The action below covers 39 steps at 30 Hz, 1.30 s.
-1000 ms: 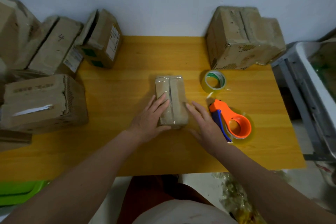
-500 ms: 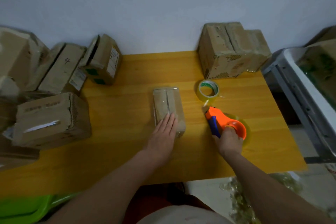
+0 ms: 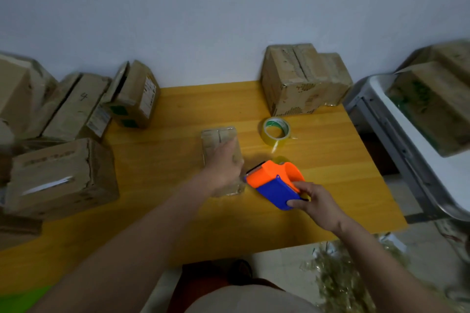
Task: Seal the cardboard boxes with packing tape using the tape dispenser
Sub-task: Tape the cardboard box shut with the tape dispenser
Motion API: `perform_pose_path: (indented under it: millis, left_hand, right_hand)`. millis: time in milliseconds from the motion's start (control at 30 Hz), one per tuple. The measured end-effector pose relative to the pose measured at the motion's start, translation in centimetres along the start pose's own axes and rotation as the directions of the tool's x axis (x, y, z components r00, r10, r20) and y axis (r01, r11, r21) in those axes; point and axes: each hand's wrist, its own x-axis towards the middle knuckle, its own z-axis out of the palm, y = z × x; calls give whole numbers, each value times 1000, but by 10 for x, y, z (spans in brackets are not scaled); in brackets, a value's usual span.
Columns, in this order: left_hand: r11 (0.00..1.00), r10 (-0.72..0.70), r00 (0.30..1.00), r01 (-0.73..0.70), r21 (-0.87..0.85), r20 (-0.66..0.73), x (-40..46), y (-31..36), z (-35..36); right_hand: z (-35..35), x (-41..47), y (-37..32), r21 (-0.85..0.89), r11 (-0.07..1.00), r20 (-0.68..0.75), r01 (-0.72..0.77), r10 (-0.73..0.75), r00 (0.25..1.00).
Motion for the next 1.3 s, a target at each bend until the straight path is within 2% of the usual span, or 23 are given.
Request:
perform_pose_path:
  millis: [133, 300, 500, 567, 733, 800, 933, 1067, 1200, 1300]
  left_hand:
    - [990, 42, 988, -21, -140, 146, -4, 6, -14]
    - [961, 61, 988, -19, -275, 143, -18, -3, -21]
    - [883, 13, 983, 73, -464, 181, -32, -14, -20]
    - [828, -37, 985, 125, -547, 169, -34, -20, -16]
    - [737, -237, 965, 254, -627, 112, -41, -38, -4]
    - [708, -291, 955, 261, -656, 65, -44, -44, 1]
    - [743, -399, 915, 285, -606, -59, -49, -60, 15]
    - [582, -493, 869, 292, -759, -44, -57, -67, 26]
    - [492, -559, 826, 259, -831, -73, -60, -58, 38]
    - [476, -607, 787, 253, -842, -106, -59, -57, 44]
  right_hand:
    - [-8, -2, -16, 36, 998, 136, 47, -51, 989]
    - [-14, -2, -20, 6, 999, 222, 42, -43, 974]
    - [-14, -5, -33, 72, 995, 273, -72, 50, 961]
    - [-12, -4, -38, 102, 988, 281, -119, 86, 956]
    - [-1, -4, -45, 77, 981, 333, -176, 141, 932]
    - [6, -3, -50, 40, 983, 345, -180, 155, 926]
    - [22, 2, -63, -1, 993, 315, -121, 115, 942]
    - [16, 3, -68, -94, 992, 356, -87, 115, 928]
    - [0, 3, -71, -129, 986, 364, -101, 142, 921]
    - [-4, 6, -72, -149, 985, 365, -89, 138, 921]
